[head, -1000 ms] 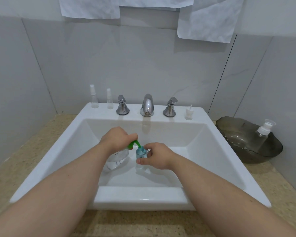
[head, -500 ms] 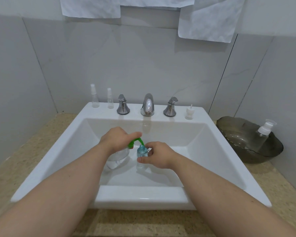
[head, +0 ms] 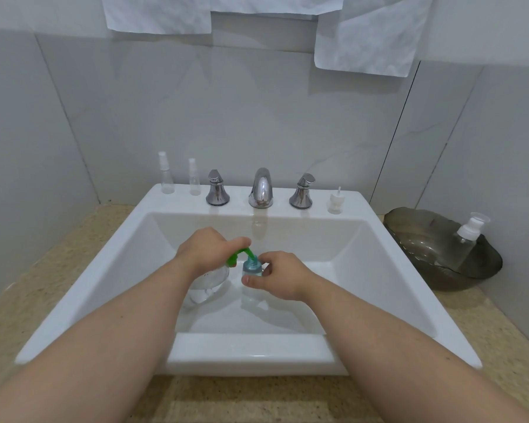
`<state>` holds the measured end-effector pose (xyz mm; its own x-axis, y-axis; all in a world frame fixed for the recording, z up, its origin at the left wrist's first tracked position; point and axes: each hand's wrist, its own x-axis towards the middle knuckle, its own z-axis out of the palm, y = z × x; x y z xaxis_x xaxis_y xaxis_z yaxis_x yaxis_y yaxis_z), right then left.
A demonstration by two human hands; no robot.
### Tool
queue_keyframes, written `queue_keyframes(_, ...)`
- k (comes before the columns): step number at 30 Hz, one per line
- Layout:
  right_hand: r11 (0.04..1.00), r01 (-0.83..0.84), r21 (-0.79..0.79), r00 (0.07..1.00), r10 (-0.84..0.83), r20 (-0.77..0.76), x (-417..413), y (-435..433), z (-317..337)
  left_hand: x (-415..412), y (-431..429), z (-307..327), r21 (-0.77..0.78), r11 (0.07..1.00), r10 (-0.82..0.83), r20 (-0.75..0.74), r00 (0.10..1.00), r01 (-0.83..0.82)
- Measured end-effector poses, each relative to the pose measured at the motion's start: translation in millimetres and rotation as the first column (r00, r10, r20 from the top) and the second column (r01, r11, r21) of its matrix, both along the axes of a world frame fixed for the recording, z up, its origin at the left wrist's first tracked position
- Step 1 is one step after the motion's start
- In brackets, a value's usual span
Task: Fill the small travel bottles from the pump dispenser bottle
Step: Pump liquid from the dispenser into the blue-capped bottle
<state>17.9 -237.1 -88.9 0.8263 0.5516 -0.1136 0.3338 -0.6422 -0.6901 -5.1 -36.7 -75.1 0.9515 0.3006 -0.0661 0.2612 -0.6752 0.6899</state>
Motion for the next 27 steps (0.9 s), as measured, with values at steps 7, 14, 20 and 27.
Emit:
queue_keyframes(7,0.999,0.012,-0.035,1.0,-0.012,0.009,0.9,1.7,-0.8,-2.4,0.6,0.0,-0.008,1.0,-0.022,0.004,1.0,0.022)
queue_keyframes(14,1.0,0.01,-0.028,1.0,-0.01,0.011,1.2,-0.6,-1.1,-2.2,-0.3,-0.6,0.018,1.0,0.003,0.02,1.0,-0.003)
queue_keyframes(20,1.0,0.005,-0.028,1.0,-0.004,0.023,0.4,-0.7,0.5,-1.4,-1.9,-0.3,0.016,1.0,0.007,0.006,1.0,-0.008)
queue_keyframes(27,1.0,0.003,-0.025,1.0,-0.002,0.028,-1.0,0.0,1.9,-2.2,-3.7,1.0,0.033,0.999,0.019,0.002,1.0,-0.019)
